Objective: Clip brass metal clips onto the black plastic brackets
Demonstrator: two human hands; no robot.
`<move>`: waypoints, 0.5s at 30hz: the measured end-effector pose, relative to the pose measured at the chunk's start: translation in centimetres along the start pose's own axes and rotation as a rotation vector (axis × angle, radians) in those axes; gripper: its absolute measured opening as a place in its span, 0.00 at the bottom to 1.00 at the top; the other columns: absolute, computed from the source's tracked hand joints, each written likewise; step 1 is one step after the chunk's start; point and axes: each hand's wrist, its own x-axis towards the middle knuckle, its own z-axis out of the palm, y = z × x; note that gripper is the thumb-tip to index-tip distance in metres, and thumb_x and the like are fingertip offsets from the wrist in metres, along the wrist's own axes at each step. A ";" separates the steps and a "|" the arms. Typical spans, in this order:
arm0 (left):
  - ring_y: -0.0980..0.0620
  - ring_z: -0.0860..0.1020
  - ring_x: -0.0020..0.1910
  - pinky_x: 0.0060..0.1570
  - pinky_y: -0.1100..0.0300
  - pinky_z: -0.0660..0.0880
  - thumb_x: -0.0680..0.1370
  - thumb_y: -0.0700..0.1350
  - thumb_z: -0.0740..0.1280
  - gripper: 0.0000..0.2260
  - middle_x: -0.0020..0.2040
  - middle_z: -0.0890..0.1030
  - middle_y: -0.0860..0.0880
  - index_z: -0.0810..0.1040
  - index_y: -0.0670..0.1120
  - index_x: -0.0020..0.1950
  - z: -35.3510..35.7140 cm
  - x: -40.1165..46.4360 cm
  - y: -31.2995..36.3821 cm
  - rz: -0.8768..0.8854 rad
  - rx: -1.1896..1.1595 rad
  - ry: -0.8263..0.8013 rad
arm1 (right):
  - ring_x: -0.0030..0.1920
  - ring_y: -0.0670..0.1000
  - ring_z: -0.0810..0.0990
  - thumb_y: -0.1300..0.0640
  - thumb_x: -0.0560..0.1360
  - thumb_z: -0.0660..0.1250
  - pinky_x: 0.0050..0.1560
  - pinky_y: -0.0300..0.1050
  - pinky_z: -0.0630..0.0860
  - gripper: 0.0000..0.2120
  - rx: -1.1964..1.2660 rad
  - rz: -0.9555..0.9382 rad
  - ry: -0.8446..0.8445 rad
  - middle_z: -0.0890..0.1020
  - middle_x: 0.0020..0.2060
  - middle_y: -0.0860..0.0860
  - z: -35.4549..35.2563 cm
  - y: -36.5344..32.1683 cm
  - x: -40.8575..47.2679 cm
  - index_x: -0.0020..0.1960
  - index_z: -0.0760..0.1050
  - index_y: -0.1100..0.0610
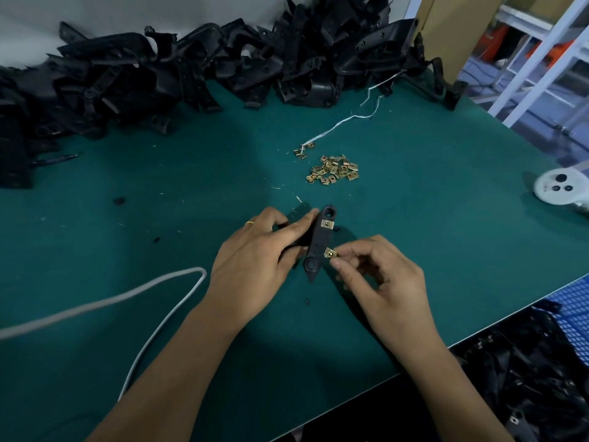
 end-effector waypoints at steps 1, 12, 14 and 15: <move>0.55 0.73 0.46 0.41 0.60 0.67 0.81 0.54 0.66 0.25 0.55 0.73 0.57 0.67 0.66 0.77 0.0 0.0 0.0 0.000 -0.003 0.001 | 0.45 0.49 0.83 0.55 0.79 0.74 0.48 0.36 0.77 0.05 -0.016 -0.023 0.006 0.80 0.46 0.41 0.0 -0.1 0.0 0.54 0.82 0.51; 0.54 0.75 0.48 0.43 0.55 0.75 0.81 0.57 0.61 0.24 0.56 0.72 0.59 0.64 0.69 0.77 -0.1 0.0 0.0 0.001 -0.088 -0.029 | 0.46 0.47 0.82 0.59 0.78 0.75 0.51 0.32 0.75 0.07 -0.025 -0.091 0.037 0.80 0.46 0.43 0.1 -0.7 0.1 0.55 0.82 0.56; 0.55 0.75 0.48 0.44 0.53 0.76 0.81 0.56 0.61 0.24 0.56 0.72 0.59 0.65 0.69 0.77 -0.1 0.0 0.0 0.003 -0.102 -0.032 | 0.47 0.47 0.82 0.60 0.78 0.75 0.51 0.32 0.75 0.07 -0.025 -0.099 0.030 0.80 0.47 0.43 0.0 -0.8 0.0 0.55 0.82 0.57; 0.55 0.75 0.49 0.45 0.52 0.77 0.81 0.56 0.62 0.24 0.56 0.72 0.59 0.65 0.69 0.77 -0.1 -0.1 0.1 0.005 -0.106 -0.034 | 0.47 0.47 0.82 0.60 0.78 0.75 0.51 0.32 0.75 0.07 -0.028 -0.106 0.027 0.80 0.47 0.43 0.0 -0.8 0.0 0.56 0.82 0.57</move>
